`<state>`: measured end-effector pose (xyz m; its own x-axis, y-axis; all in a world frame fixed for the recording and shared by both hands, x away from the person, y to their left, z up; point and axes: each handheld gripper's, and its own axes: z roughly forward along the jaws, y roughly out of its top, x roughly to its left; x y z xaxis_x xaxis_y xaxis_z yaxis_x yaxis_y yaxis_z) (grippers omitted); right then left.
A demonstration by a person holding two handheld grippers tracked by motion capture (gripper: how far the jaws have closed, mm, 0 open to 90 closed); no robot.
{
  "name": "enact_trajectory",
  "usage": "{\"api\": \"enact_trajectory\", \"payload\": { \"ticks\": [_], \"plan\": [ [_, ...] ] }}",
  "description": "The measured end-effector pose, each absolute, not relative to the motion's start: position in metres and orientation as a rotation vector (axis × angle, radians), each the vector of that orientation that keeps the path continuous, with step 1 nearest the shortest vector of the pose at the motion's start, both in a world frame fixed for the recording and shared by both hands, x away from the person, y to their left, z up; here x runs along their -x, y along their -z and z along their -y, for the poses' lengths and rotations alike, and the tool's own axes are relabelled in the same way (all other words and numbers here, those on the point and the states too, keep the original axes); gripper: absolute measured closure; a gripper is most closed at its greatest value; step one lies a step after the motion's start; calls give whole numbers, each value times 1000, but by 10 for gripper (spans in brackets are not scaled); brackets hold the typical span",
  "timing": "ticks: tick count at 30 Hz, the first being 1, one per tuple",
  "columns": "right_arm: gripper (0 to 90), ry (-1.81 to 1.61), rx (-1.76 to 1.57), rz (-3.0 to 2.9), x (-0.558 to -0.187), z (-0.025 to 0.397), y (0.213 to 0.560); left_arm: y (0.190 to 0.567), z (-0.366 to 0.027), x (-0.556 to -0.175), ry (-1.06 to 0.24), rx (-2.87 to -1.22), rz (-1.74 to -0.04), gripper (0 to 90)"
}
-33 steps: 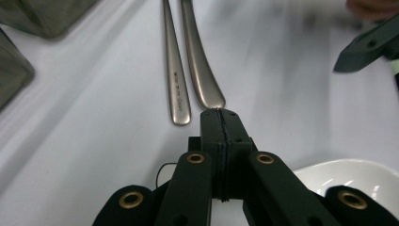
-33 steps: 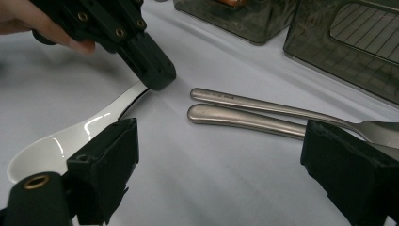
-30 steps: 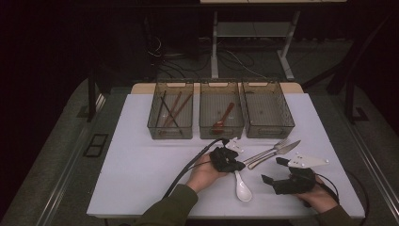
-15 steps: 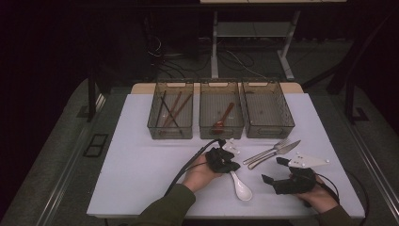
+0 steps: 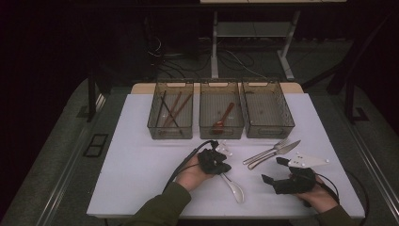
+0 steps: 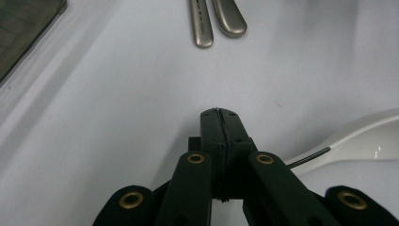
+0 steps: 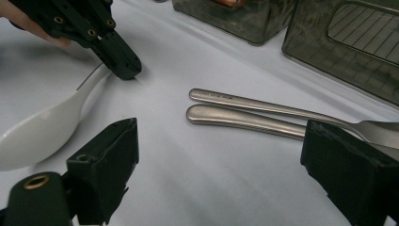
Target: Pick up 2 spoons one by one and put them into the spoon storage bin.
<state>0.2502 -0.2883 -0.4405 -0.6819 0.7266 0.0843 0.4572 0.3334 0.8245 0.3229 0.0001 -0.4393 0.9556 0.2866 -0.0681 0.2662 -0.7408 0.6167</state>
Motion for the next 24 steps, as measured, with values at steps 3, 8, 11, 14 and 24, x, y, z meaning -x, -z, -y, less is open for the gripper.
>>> {"api": "enact_trajectory", "payload": {
  "ticks": [3, 8, 11, 14, 24],
  "plan": [
    [121, -1272, -1053, -2306, -250, 288, 440, 439, -2, -322, -55, -2442, -397, 895],
    [120, -1273, -1054, -2306, -250, 288, 440, 441, -2, -327, -93, -2423, -394, 888],
    [120, -1275, -1057, -2305, -250, 288, 440, 442, -2, -330, -86, -2406, -413, 892],
    [120, -1276, -1055, -2305, -250, 288, 440, 441, -4, -331, -104, -2424, -401, 893],
    [120, -1275, -1061, -2302, -250, 288, 440, 437, -20, -320, -84, -2462, -407, 894]
  ]
}}
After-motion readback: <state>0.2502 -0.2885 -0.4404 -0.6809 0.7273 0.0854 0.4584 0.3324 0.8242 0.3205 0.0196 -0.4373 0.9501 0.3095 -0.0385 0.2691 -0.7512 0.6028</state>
